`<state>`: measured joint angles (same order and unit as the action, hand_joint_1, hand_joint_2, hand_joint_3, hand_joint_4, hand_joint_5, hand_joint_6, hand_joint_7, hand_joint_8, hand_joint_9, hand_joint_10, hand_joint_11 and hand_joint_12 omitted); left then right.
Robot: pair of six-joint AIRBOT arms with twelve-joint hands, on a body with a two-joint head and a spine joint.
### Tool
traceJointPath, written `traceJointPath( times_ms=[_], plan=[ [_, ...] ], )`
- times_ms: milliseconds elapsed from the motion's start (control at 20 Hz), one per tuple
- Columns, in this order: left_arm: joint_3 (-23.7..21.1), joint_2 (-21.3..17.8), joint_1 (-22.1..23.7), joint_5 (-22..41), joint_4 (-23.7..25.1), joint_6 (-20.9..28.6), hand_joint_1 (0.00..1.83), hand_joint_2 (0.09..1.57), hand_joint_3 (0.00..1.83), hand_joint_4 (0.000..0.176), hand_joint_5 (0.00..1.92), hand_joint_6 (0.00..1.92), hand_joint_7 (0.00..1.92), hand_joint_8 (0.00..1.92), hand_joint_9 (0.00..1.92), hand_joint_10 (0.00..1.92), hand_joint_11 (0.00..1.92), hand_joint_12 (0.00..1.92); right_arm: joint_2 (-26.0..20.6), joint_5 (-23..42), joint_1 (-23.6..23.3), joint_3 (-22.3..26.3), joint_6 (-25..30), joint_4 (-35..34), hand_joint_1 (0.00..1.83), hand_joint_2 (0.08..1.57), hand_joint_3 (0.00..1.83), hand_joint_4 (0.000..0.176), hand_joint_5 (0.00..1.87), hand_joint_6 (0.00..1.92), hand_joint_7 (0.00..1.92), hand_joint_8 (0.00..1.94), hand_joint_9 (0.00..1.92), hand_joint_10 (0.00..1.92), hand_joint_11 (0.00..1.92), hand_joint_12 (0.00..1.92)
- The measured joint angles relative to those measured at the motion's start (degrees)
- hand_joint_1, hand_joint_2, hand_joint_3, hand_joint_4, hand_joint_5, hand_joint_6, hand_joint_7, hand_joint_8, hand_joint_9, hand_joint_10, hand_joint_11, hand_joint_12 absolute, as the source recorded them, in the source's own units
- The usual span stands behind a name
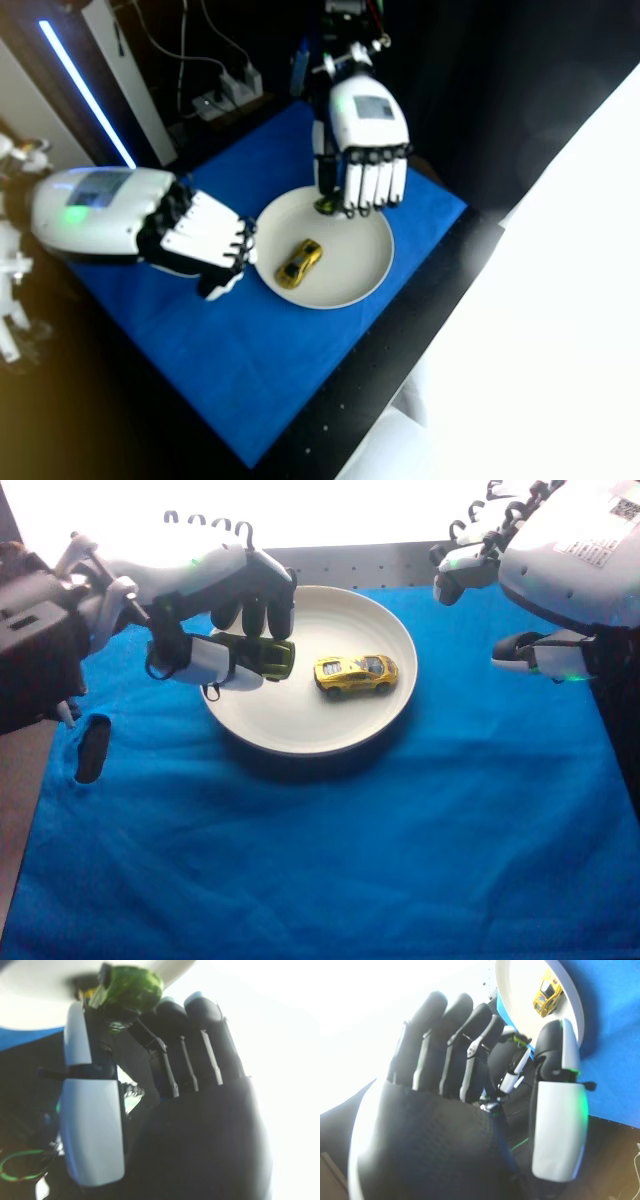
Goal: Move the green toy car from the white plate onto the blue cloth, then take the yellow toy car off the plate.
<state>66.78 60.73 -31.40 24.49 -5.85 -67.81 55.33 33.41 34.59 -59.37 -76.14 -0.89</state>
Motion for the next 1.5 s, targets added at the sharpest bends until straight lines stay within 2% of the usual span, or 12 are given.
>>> traceJointPath(
  times_ms=[100,150,250,400,600,700,1000,1100,1250,1300,1350,1500],
  plan=[
    [-2.9,-2.6,-1.2,2.3,1.2,0.0,1.25,1.14,0.0,0.0,0.97,0.86,0.92,1.35,0.72,1.62,0.32,1.88,0.0,0.1,0.2,0.1,0.0,-0.1,1.16,0.97,0.0,0.0,0.68,0.6,0.62,1.07,0.53,1.37,0.37,1.82],
    [-4.7,-4.4,-2.2,3.5,1.6,0.0,1.24,1.16,0.0,0.0,0.9,0.94,0.9,1.38,0.82,1.59,0.73,1.84,0.0,0.3,0.4,0.1,0.0,-0.2,1.18,0.97,0.0,0.0,0.67,0.6,0.62,1.04,0.51,1.36,0.34,1.82],
    [-8.0,-7.8,-4.2,5.3,2.1,0.0,1.23,1.17,0.0,0.0,0.87,1.0,0.9,1.36,0.76,1.56,0.64,1.91,0.0,0.0,0.7,0.1,0.0,-0.4,1.2,0.96,0.0,0.0,0.68,0.6,0.62,1.04,0.51,1.36,0.35,1.83],
    [-12.1,-12.0,-6.4,7.6,3.3,0.0,1.22,1.18,0.0,0.0,0.86,1.0,0.88,1.4,0.52,1.66,0.06,1.92,-0.2,0.1,0.7,0.1,0.0,-0.9,1.18,0.97,0.0,0.0,0.67,0.6,0.62,1.03,0.52,1.37,0.39,1.85],
    [-17.0,-16.7,-10.7,10.0,4.2,0.1,1.19,1.16,0.0,0.0,0.83,1.17,0.94,1.17,0.64,1.33,0.35,1.74,-0.2,0.1,0.7,0.1,0.0,-1.3,1.19,0.97,0.0,0.0,0.7,0.49,0.68,0.9,0.56,1.28,0.45,1.74],
    [-18.4,-17.8,-12.3,10.3,4.7,0.9,1.18,1.17,0.0,0.026,0.84,1.16,0.89,1.21,0.59,1.23,0.34,1.62,-0.2,0.1,0.9,0.1,0.0,-1.3,1.16,0.97,0.0,0.0,0.71,0.4,0.7,0.75,0.55,1.21,0.4,1.73],
    [-19.5,-18.4,-16.9,10.5,5.5,4.9,1.16,1.2,0.0,0.044,0.8,1.25,0.83,1.26,0.55,1.18,0.33,1.57,-0.2,0.1,1.1,0.0,0.0,-1.7,1.15,0.97,0.0,0.0,0.78,0.31,0.73,0.63,0.56,1.15,0.42,1.66],
    [-19.5,-18.3,-18.5,10.3,5.2,5.9,1.17,1.19,0.0,0.009,0.78,1.25,0.88,1.23,0.6,1.22,0.37,1.61,-0.2,0.1,1.1,-0.1,0.0,-2.1,1.1,0.99,0.01,0.0,0.78,0.32,0.72,0.63,0.55,1.17,0.45,1.69],
    [-19.4,-18.0,-19.5,10.3,4.7,6.6,1.12,1.25,0.0,0.038,0.69,1.41,0.77,1.36,0.5,1.23,0.28,1.65,-0.2,0.1,1.1,-0.2,0.0,-2.4,1.1,1.01,0.0,0.0,0.76,0.31,0.67,0.68,0.49,1.23,0.37,1.75],
    [-19.3,-17.8,-19.5,10.2,4.7,7.1,0.91,1.26,0.0,0.148,0.68,1.42,0.59,1.07,0.44,1.23,0.23,1.69,-0.2,0.1,1.1,-0.2,0.0,-2.4,1.09,1.01,0.0,0.0,0.76,0.3,0.67,0.69,0.5,1.22,0.4,1.75],
    [-19.3,-17.7,-19.5,10.2,4.7,7.5,0.78,1.16,0.0,0.132,0.5,0.91,0.5,0.86,0.36,1.16,0.15,1.68,-0.2,0.1,1.1,-0.2,0.0,-2.4,1.07,1.02,0.0,0.0,0.76,0.29,0.67,0.68,0.51,1.2,0.41,1.73],
    [-19.0,-17.5,-19.6,10.5,4.5,7.7,0.68,1.04,0.0,0.109,0.49,0.19,0.4,0.2,0.21,0.66,0.0,1.48,-0.2,0.1,1.1,-0.2,0.0,-2.5,1.09,1.01,0.0,0.0,0.76,0.29,0.67,0.7,0.51,1.22,0.39,1.76]
  ],
)
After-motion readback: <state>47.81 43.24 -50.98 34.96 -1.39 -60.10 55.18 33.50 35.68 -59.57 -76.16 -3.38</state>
